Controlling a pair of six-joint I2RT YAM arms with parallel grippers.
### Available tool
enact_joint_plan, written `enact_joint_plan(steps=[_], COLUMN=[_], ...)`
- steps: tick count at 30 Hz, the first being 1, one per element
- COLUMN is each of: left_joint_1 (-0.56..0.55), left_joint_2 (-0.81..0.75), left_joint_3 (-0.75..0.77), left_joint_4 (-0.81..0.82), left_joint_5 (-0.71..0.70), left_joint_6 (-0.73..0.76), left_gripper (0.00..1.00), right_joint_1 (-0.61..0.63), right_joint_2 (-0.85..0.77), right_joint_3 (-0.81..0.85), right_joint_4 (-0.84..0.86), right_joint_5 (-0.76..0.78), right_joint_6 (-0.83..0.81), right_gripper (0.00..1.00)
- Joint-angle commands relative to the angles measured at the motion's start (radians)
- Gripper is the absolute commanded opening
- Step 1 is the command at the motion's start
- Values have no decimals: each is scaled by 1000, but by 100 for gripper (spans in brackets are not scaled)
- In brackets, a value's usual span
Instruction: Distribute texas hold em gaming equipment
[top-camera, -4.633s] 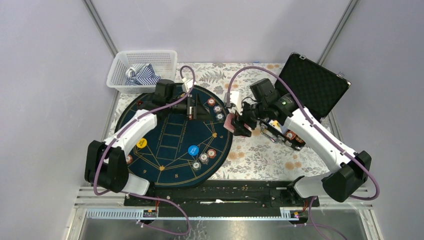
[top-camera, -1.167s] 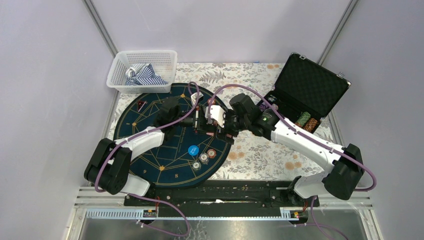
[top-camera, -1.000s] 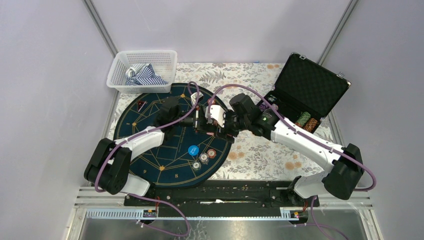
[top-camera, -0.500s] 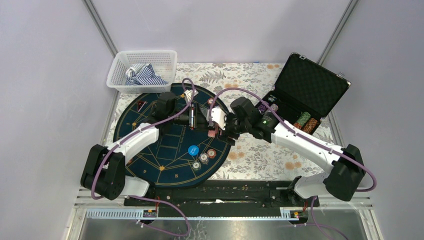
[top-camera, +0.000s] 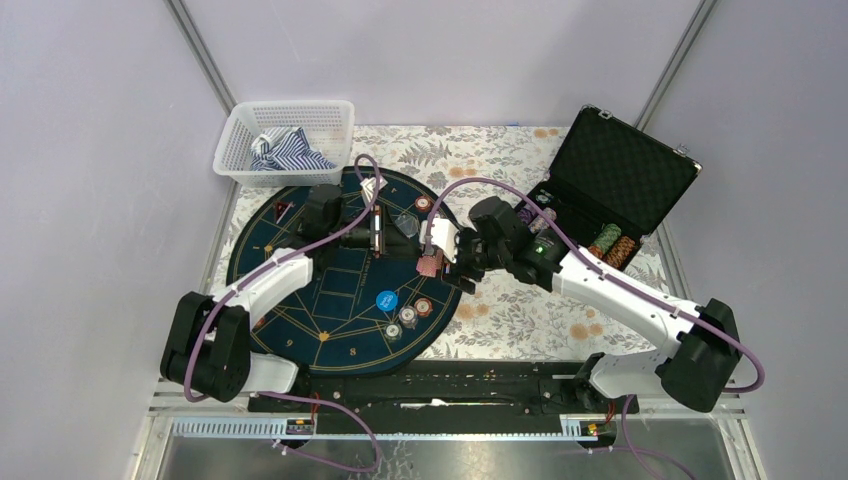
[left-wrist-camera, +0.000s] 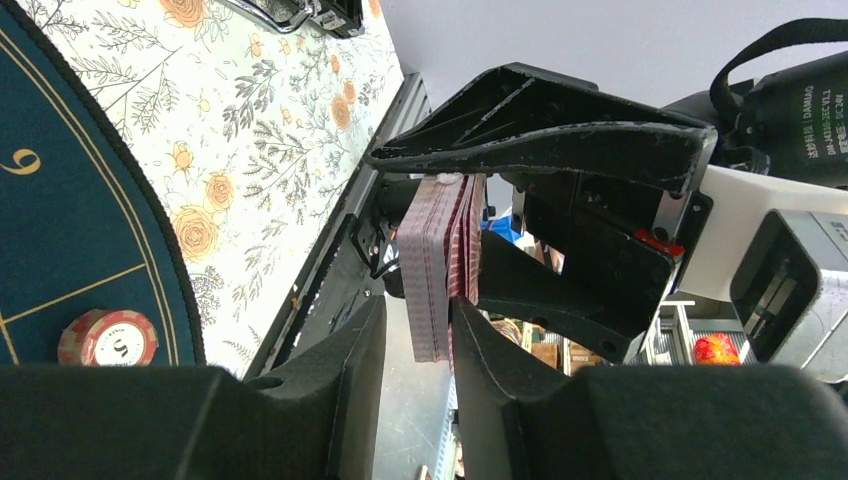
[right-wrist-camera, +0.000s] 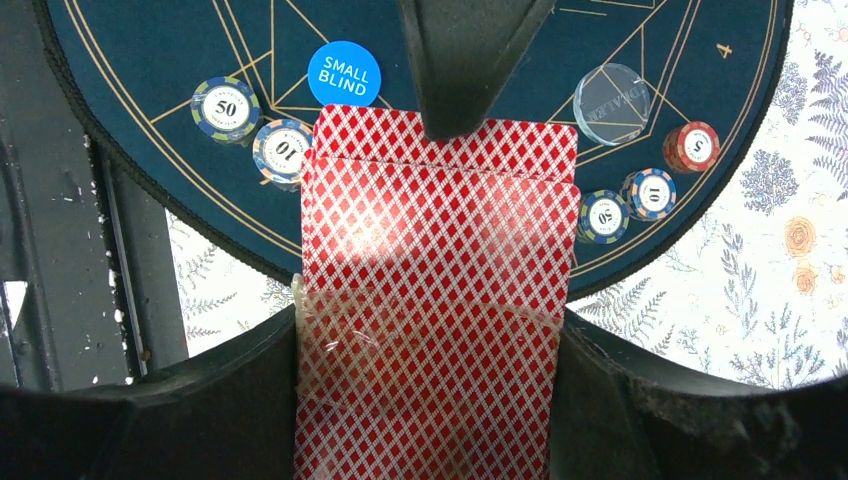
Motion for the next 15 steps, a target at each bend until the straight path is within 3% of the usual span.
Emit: enact_joint_plan(steps=[1, 4, 7, 11, 15], left_joint_1=[10, 10, 11, 6, -3], left_joint_2=[-26, -29, -26, -23, -5], left_joint_3=[-13, -25, -41, -46, -25], left_joint_4=[102, 162, 208, 211, 122], left_joint_5=[24, 54, 71, 54, 41], left_joint_6=[-33, -72, -105, -104, -40], left_gripper=[33, 48, 54, 52, 41], right_joint_1=[-3, -2, -2, -2, -2], right_joint_2=[-57, -47, -36, -24, -17], right_joint_3=[10, 18, 25, 39, 50], right_joint_4=[76, 66, 58, 51, 50], right_joint_5=[-39, -43, -46, -59, -49], right_joint_6=[9, 5, 3, 8, 15], right_gripper=[21, 21, 22, 22, 21])
